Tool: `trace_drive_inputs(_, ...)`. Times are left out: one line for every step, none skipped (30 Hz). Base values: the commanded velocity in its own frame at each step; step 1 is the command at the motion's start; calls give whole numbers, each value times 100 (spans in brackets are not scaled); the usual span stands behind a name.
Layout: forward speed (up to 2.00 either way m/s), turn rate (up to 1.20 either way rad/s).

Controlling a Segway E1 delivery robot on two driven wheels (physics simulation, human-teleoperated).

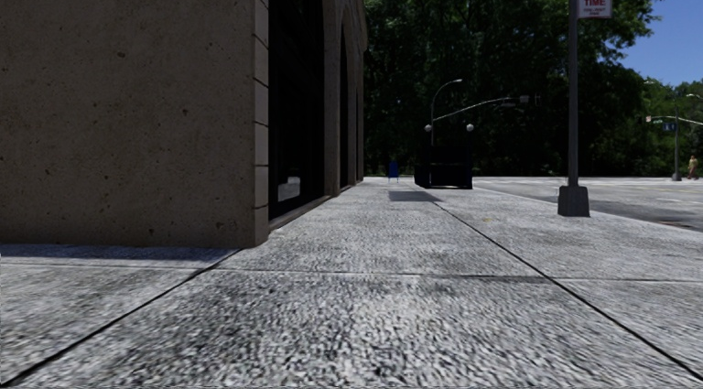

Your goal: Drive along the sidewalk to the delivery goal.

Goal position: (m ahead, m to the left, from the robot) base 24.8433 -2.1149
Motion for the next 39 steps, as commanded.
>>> trace_drive_inputs(200, 0)
trace_drive_inputs(200, 0)
trace_drive_inputs(200, 0)
trace_drive_inputs(200, 0)
trace_drive_inputs(200, 0)
trace_drive_inputs(200, 0)
trace_drive_inputs(200, 0)
trace_drive_inputs(200, 0)
trace_drive_inputs(200, 0)
trace_drive_inputs(200, 0)
trace_drive_inputs(200, 0)
trace_drive_inputs(200, 0)
trace_drive_inputs(200, 0)
trace_drive_inputs(200, 0)
trace_drive_inputs(200, 0)
trace_drive_inputs(200, 0)
trace_drive_inputs(200, 0)
trace_drive_inputs(200, 0)
trace_drive_inputs(200, 0)
trace_drive_inputs(200, 0)
trace_drive_inputs(200, 0)
trace_drive_inputs(200, -11)
trace_drive_inputs(200, -15)
trace_drive_inputs(200, -15)
trace_drive_inputs(200, -18)
trace_drive_inputs(200, -19)
trace_drive_inputs(200, -2)
trace_drive_inputs(200, -2)
trace_drive_inputs(200, 0)
trace_drive_inputs(200, 0)
trace_drive_inputs(200, 0)
trace_drive_inputs(200, 0)
trace_drive_inputs(200, 0)
trace_drive_inputs(200, 0)
trace_drive_inputs(200, 0)
trace_drive_inputs(200, 0)
trace_drive_inputs(200, -5)
trace_drive_inputs(200, -26)
trace_drive_inputs(200, -26)
